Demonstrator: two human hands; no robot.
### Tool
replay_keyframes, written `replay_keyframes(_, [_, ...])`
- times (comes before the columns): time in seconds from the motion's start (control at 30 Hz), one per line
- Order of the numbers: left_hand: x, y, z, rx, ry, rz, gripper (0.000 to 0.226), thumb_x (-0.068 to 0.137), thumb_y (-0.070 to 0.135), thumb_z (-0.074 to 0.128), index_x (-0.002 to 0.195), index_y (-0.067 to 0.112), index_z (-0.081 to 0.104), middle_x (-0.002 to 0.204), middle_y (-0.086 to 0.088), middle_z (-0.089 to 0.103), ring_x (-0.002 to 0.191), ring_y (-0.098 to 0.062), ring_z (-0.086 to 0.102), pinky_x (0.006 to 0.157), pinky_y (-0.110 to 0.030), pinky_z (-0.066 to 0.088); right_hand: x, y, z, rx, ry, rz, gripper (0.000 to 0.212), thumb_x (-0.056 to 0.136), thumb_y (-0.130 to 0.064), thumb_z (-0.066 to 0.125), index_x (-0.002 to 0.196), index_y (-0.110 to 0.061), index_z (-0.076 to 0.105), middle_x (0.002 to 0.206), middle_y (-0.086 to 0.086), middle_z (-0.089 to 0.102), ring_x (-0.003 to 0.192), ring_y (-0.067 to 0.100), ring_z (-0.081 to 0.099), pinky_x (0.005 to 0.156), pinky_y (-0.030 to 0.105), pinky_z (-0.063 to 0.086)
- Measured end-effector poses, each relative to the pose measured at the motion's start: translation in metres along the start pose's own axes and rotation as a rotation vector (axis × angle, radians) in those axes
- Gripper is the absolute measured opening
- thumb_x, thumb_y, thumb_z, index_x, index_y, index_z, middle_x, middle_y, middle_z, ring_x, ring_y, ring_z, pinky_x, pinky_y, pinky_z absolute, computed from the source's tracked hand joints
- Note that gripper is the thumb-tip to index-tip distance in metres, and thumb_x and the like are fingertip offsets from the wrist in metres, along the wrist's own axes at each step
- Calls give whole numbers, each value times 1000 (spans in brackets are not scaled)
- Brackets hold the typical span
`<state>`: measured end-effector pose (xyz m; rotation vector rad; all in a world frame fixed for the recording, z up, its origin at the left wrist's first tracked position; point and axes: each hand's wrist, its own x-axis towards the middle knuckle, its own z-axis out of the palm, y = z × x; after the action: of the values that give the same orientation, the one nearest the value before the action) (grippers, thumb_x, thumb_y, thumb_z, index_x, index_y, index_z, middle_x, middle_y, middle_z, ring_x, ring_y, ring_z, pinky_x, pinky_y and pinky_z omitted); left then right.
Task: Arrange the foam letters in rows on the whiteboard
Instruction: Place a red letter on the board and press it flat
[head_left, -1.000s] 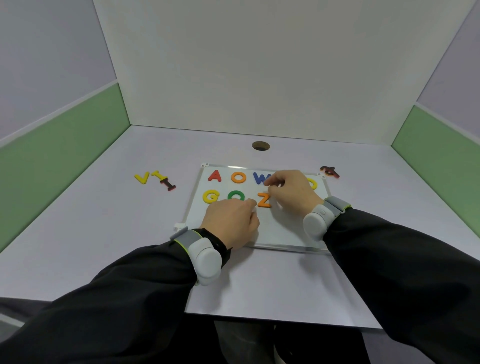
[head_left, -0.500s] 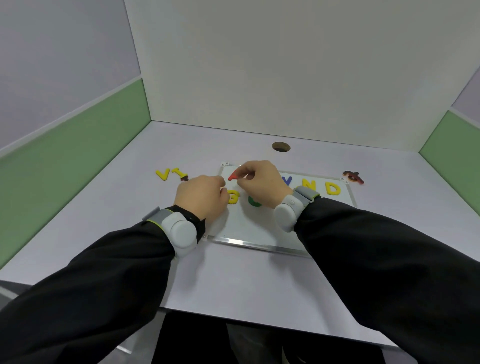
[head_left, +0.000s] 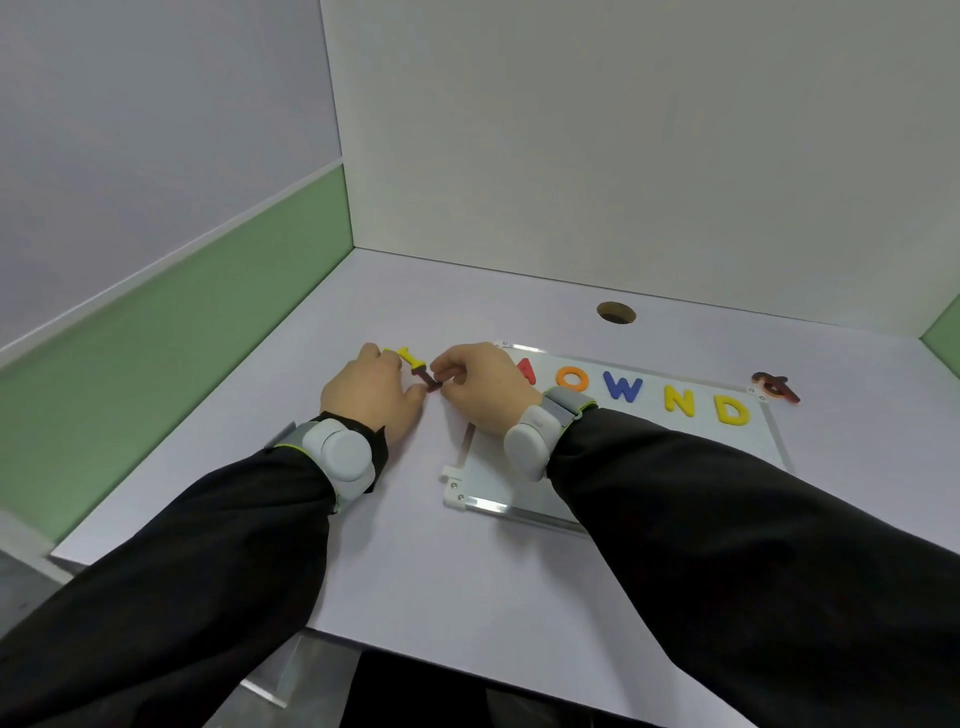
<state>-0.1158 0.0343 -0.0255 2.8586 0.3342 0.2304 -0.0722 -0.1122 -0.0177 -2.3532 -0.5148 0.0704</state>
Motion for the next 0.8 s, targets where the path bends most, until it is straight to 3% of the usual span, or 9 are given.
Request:
replay_keyframes(0.27, [0,1,0,-103,-46,32,33,92,40,53,115,19,65,114,-5,52,97,-28,60,80,-38,51,-1,-1,2,-10,4,-24,30,78,-3,65,103,-17,74,100,1,74,94,18,66,87,38,55])
replay_keyframes(0.4, [2,2,-1,-215,-75,38,32,89,39,60,116,21,66,113,-6,55,101,-26,59,85,-39,50,-1,-4,3,85,37,-32,33,76,7,57,95,-15,74,93,0,75,88,14,68,85,37,57])
replay_keyframes(0.53, [2,1,-3,-257,-87,114,16,89,34,65,101,26,73,94,-3,56,94,-26,60,75,-31,42,-8,-10,0,176,16,-54,41,74,10,44,91,-13,73,91,2,76,90,13,71,87,35,57])
replay_keyframes(0.63, [-1,2,-5,-268,-30,176,19,93,21,63,107,20,76,88,3,50,101,-26,59,76,-28,36,-10,-10,-6,189,67,-16,43,75,10,41,94,-12,72,94,4,75,94,15,70,88,34,56])
replay_keyframes(0.7, [-1,5,-5,-285,11,219,23,95,17,59,111,20,75,89,5,49,101,-25,58,78,-26,36,-10,-9,-11,172,122,19,35,80,6,45,93,-14,72,93,2,74,94,17,68,88,35,55])
replay_keyframes(0.8, [0,10,-6,-336,51,289,23,97,17,59,111,26,75,95,3,50,91,-19,54,81,-26,39,-10,-3,-21,174,123,69,10,86,-17,60,86,-17,71,88,-3,73,87,17,67,83,36,55])
